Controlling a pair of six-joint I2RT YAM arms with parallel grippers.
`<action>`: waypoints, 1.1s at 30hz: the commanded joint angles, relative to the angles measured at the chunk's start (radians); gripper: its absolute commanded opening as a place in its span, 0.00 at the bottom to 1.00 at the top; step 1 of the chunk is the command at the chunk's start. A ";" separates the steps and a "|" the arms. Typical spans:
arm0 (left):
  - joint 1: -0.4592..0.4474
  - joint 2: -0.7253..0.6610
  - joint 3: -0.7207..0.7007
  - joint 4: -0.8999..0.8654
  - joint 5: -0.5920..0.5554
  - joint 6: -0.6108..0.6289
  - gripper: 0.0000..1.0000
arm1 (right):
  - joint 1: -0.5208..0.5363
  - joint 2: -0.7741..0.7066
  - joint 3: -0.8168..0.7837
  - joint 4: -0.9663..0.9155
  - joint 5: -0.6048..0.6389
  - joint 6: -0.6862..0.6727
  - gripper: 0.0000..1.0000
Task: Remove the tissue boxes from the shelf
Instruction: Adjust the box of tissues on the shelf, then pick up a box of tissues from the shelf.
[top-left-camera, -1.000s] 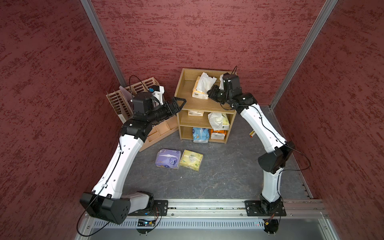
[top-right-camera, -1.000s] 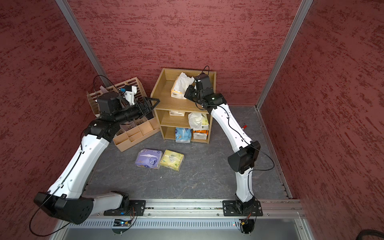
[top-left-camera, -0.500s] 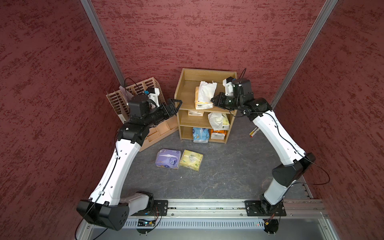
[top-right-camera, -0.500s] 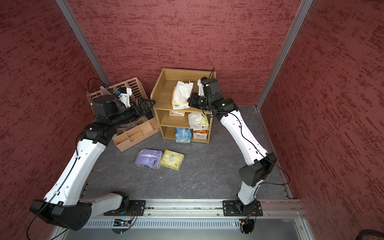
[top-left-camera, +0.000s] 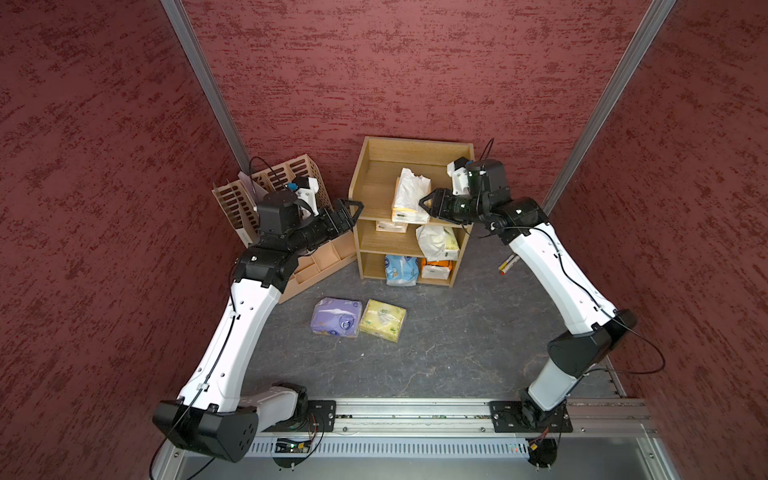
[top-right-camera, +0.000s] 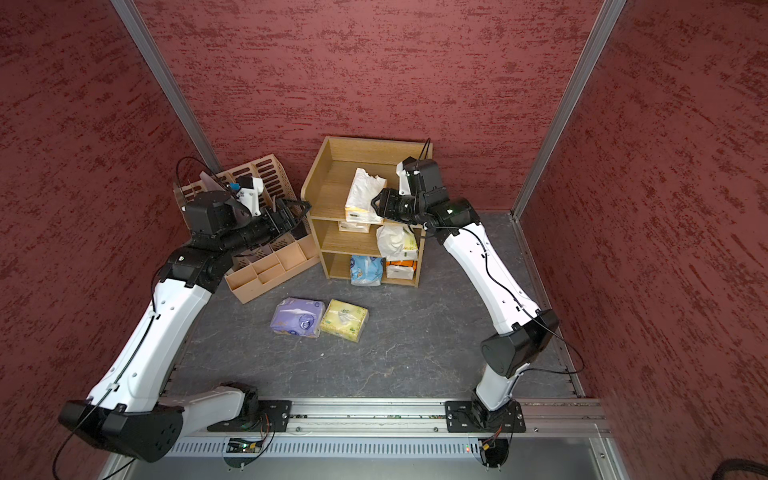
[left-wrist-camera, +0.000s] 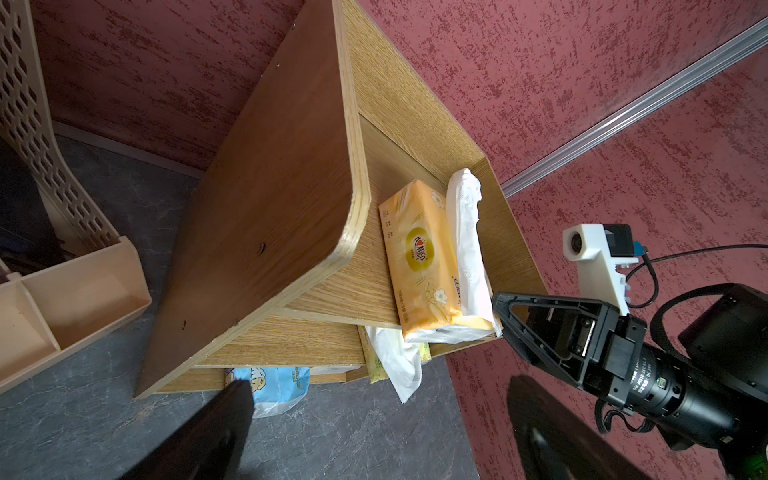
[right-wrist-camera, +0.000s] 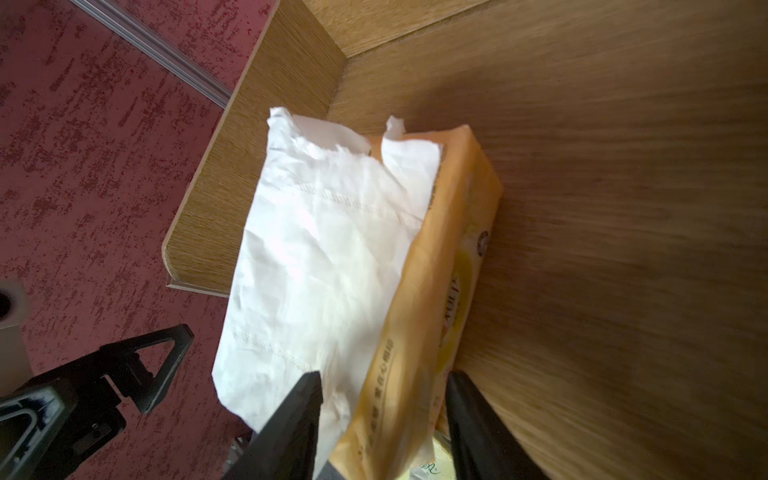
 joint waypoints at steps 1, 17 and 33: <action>0.006 -0.006 -0.007 0.017 -0.001 0.003 1.00 | 0.010 0.022 0.035 -0.049 -0.016 -0.009 0.52; 0.008 -0.013 -0.023 0.025 0.008 -0.002 1.00 | 0.034 0.049 0.027 -0.067 0.031 -0.009 0.15; 0.083 -0.093 -0.046 0.002 0.008 -0.021 1.00 | 0.034 -0.217 -0.147 0.018 -0.214 -0.109 0.00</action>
